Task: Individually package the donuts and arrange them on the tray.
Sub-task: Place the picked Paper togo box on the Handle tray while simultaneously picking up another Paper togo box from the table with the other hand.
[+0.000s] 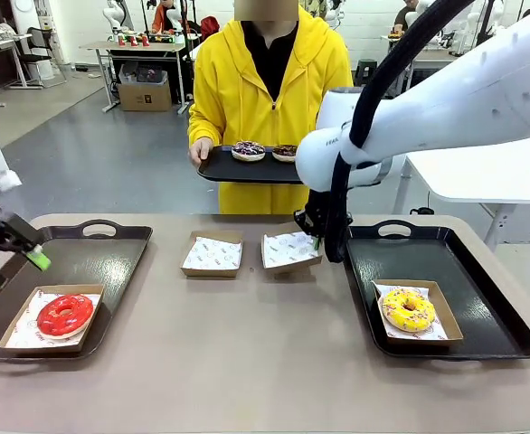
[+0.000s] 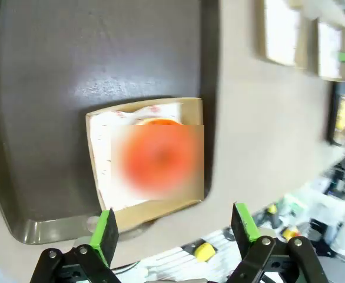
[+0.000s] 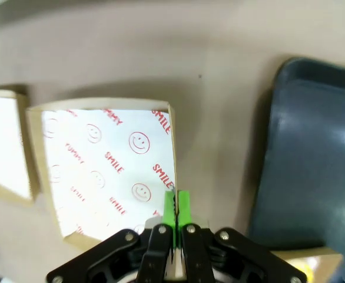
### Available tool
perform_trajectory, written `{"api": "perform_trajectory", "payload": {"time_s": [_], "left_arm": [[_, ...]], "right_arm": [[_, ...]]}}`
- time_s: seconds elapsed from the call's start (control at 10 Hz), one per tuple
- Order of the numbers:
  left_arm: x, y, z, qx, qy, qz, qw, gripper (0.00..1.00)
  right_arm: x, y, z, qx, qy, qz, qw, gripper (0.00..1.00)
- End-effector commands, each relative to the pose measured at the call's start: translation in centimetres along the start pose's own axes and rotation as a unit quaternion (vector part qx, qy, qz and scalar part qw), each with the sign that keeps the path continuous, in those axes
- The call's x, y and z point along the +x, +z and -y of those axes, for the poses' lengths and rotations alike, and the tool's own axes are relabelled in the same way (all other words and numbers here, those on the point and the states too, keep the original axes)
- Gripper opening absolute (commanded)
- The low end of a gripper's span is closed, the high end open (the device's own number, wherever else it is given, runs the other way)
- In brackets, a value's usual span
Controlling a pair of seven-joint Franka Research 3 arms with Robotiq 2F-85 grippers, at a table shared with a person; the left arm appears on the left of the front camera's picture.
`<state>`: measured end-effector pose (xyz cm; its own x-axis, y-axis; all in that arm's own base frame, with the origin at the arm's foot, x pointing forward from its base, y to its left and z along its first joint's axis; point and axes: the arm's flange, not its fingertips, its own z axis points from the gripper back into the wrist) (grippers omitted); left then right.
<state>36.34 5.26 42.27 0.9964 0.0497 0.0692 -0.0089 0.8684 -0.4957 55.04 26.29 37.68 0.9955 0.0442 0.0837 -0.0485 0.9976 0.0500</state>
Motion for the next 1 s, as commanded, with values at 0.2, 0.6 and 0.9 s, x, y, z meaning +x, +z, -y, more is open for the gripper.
{"api": "perform_trajectory", "payload": {"time_s": [0.2, 0.6, 0.9], "left_arm": [[-2.8, 4.2, -7.2, -0.177, 0.008, 0.056, 0.983, 1.00], [-3.2, 7.6, -16.9, -0.298, 0.121, 0.055, 0.945, 1.00], [-3.9, 8.4, -21.3, -0.354, 0.150, 0.055, 0.921, 1.00]], "right_arm": [[-2.2, 7.6, -1.2, -0.025, -0.016, 0.011, 1.000, 0.00], [-2.1, 10.9, -1.7, 0.000, -0.013, 0.000, 1.000, 0.00], [-1.8, 11.5, -2.0, 0.015, -0.015, -0.006, 1.000, 0.00]]}}
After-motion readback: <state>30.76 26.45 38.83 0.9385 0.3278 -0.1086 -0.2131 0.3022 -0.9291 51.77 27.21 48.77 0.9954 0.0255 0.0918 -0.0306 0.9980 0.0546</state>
